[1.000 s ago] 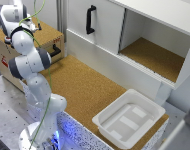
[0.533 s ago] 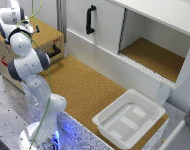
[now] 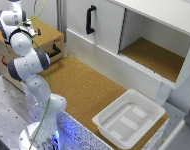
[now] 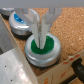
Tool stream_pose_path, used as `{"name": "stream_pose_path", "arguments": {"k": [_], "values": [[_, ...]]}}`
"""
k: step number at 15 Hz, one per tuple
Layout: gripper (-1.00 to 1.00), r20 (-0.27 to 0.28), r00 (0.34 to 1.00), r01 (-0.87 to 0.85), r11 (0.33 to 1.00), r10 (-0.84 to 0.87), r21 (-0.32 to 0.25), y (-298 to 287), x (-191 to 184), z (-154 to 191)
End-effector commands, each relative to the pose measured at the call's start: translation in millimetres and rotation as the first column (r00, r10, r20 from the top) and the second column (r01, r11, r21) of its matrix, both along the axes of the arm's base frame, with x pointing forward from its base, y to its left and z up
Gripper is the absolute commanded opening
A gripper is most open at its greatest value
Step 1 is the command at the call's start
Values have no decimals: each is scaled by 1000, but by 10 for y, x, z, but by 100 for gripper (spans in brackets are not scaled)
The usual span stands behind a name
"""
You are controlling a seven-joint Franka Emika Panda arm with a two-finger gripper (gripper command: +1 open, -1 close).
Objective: Turn on the green led light
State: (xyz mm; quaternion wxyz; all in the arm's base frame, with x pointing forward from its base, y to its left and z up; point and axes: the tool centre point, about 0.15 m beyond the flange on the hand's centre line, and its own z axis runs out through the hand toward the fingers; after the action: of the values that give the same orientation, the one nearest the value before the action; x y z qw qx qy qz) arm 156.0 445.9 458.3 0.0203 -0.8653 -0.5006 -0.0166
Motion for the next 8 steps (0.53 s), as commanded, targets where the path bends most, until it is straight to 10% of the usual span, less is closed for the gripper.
{"name": "stream_pose_path", "arguments": {"k": [1, 6, 7, 8], "values": [[-100, -121, 993, 6, 999, 1, 53, -34, 31, -430], [-100, -3, 1000, 28, 999, -28, 15, -93, -11, 266], [100, 35, 999, 19, 999, -20, 35, -78, -60, 610], [100, 87, 996, -5, 1000, 4, 18, -52, -120, 915]]}}
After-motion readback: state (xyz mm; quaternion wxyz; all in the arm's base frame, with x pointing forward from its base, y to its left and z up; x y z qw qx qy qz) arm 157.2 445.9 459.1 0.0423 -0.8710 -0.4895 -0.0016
